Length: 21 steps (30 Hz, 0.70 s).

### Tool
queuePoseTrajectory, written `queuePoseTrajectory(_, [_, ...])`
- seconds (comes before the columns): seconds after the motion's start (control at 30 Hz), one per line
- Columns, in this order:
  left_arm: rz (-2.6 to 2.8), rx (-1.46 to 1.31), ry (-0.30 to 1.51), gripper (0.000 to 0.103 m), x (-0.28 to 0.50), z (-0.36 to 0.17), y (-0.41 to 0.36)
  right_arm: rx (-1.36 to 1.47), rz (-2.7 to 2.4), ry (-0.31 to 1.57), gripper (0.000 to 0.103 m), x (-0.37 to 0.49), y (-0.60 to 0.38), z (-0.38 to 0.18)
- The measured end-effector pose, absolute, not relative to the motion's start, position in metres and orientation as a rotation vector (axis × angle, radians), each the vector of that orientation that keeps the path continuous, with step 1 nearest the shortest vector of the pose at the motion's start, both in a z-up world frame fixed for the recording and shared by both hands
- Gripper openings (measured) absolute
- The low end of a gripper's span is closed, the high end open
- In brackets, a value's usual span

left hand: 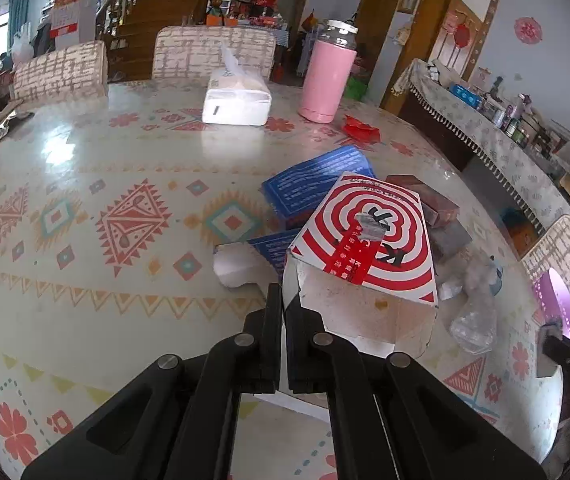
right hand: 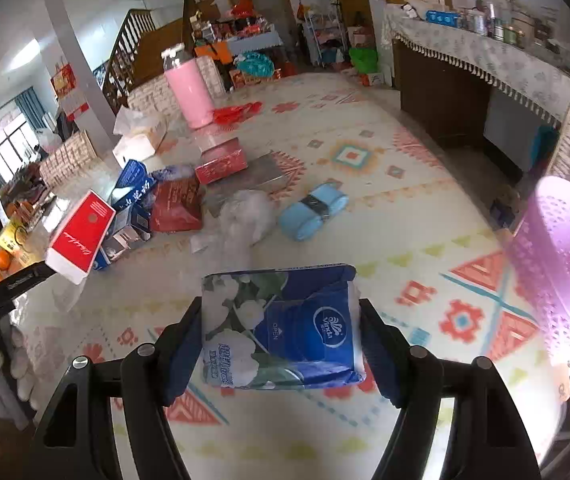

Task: Collect trash
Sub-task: 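Grasp the red-and-white tissue box with the left tool while the right tool grasps the blue tissue pack, then carry both items to the lilac wastebasket and open both tools over it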

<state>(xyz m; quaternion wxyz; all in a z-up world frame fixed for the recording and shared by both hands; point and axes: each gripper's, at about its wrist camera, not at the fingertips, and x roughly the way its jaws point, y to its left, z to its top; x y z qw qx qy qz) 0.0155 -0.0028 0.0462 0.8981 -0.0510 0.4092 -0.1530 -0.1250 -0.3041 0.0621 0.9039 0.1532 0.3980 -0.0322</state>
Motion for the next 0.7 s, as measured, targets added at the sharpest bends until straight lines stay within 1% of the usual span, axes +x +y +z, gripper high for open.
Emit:
queuePoseTrajectory(0.2, [-0.348,-0.078,0.816,0.002,0.001,0.064,-0.017,0.347,-0.089,0.782,0.078,-0.153,-0.326,0.072])
queuePoseTrajectory(0.37, [-0.414,-0.039,0.807,0.002,-0.023,0.080,-0.044,0.372,-0.100,0.749,0.078,-0.171,-0.345,0.079])
queuePoseTrajectory(0.7, [-0.594,0.087,0.798,0.002,-0.057,0.104,-0.145,0.459,-0.140,0.675,0.078,-0.208,-0.401,0.083])
